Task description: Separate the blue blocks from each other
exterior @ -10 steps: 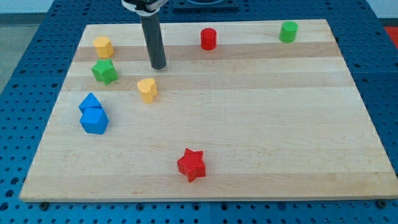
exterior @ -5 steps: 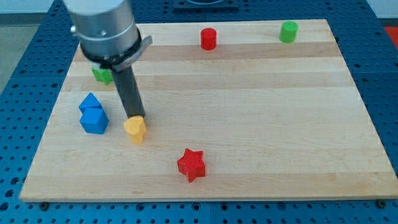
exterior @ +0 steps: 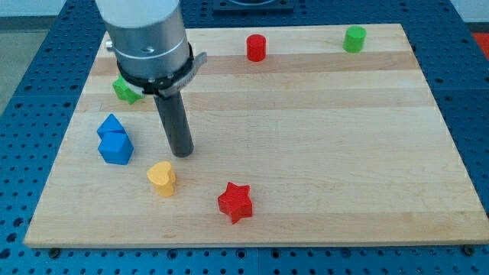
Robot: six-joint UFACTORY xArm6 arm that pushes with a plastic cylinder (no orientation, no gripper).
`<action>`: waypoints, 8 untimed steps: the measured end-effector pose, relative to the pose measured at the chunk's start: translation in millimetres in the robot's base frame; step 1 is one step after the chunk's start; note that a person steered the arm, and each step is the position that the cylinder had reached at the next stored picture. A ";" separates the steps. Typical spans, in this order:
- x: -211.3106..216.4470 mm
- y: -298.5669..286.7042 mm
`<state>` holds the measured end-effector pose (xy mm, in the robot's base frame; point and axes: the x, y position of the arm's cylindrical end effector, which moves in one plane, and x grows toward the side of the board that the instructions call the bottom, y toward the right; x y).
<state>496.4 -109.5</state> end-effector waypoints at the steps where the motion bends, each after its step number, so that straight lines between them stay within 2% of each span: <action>1: 26.2 0.0; 4: 36.8 -22.8; 8: 76.2 -50.8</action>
